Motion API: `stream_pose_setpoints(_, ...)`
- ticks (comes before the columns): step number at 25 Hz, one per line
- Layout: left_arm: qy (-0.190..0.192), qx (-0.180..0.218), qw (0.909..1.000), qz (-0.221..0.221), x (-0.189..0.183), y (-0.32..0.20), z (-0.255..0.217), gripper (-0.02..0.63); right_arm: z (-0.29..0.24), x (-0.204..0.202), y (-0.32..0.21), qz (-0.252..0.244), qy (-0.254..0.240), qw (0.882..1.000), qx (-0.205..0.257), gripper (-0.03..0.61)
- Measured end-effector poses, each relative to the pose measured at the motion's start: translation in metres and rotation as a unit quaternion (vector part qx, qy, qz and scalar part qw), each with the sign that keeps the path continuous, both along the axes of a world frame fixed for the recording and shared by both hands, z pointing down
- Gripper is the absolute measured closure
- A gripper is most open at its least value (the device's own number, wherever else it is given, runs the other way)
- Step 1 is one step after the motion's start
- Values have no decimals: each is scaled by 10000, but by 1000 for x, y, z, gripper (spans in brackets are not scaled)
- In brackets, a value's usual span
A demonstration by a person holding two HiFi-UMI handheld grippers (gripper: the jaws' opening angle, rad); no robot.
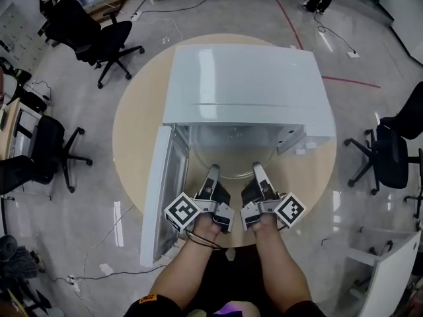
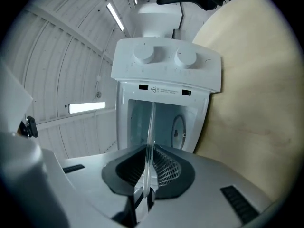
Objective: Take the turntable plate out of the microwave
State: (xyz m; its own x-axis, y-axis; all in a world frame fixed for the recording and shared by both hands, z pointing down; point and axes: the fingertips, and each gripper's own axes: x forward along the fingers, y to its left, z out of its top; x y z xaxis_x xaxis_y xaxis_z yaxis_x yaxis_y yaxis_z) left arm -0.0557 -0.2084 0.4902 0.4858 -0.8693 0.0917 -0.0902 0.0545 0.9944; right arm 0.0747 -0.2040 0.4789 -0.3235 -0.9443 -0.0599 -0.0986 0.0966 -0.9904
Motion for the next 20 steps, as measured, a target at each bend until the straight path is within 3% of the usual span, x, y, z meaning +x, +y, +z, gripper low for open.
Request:
stream_pose_setpoints(4,-65,-14,9999,-97,4,32,-2,540,-1,4,29,-118,-57,9999,-63,538)
stream_pose_setpoints(8,278,217,9990,-273,14,64,-13,540,0,10,60,-331,-5,9994,-45,538)
stream_pose_setpoints(15,-119,-132,9976,-664,30,148,5,540,9,30,131,-749,-134,9968,-226,538)
stream_pose_setpoints(20,-109,-296,9965,-773,39,199,13,540,13,37,177,-908,-141,9952,-327,538)
